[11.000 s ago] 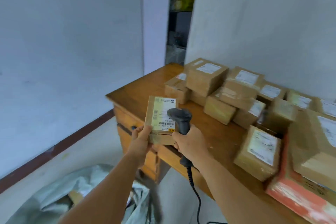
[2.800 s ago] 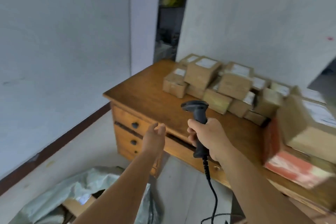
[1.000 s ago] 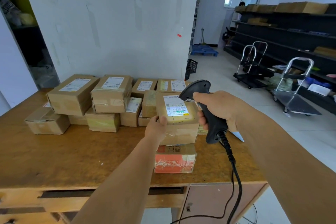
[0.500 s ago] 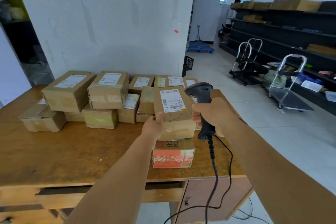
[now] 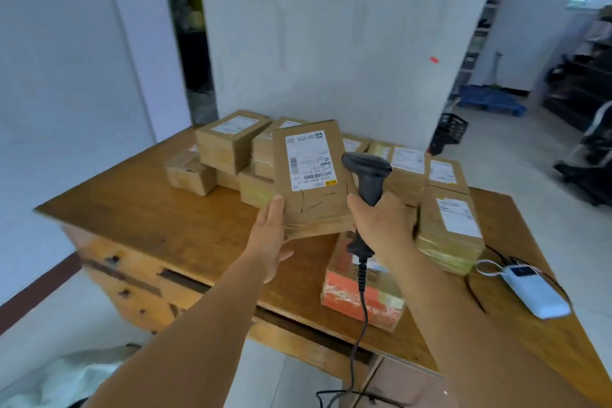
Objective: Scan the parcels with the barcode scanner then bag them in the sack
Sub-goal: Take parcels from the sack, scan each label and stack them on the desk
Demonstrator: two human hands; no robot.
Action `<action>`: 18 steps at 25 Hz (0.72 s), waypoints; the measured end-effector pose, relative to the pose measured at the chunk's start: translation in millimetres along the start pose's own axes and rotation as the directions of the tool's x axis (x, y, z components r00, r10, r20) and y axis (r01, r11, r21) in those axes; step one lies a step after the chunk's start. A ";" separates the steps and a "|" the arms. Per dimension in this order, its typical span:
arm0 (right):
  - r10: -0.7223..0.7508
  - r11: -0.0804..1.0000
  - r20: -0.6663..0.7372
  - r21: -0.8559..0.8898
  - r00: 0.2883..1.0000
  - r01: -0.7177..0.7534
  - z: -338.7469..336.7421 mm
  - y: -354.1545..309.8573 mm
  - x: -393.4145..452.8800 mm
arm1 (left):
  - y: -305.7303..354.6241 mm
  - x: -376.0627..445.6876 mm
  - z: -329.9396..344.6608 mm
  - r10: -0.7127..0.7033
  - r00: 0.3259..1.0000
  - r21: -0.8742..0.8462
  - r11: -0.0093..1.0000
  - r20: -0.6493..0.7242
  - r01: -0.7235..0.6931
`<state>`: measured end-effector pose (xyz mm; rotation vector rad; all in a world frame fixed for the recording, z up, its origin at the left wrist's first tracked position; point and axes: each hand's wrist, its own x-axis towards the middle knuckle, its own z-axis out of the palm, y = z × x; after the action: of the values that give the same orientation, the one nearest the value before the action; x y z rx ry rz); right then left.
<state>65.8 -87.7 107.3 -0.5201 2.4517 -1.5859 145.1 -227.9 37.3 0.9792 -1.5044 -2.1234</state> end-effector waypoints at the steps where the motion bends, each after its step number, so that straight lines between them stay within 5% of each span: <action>1: -0.027 0.999 0.056 0.028 0.998 0.026 15.5 -5.1 -2.8 | 1.2 -3.7 -19.2 0.011 0.999 -0.038 0.999 -0.051 -0.012; 9: -0.106 0.993 0.562 0.102 0.821 0.058 194.6 -36.9 -87.0 | -26.9 -83.4 -216.4 0.000 0.850 -0.232 0.962 -0.527 -0.144; 18: -0.042 0.993 0.832 -0.027 0.553 0.116 384.9 -44.2 -242.9 | -104.1 -194.7 -420.7 -0.261 0.610 -0.423 0.896 -0.749 -0.136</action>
<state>426.0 -337.3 -23.2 -1.1079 1.7343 -0.8924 590.3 -349.3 -76.1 1.5150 -0.5002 -1.5544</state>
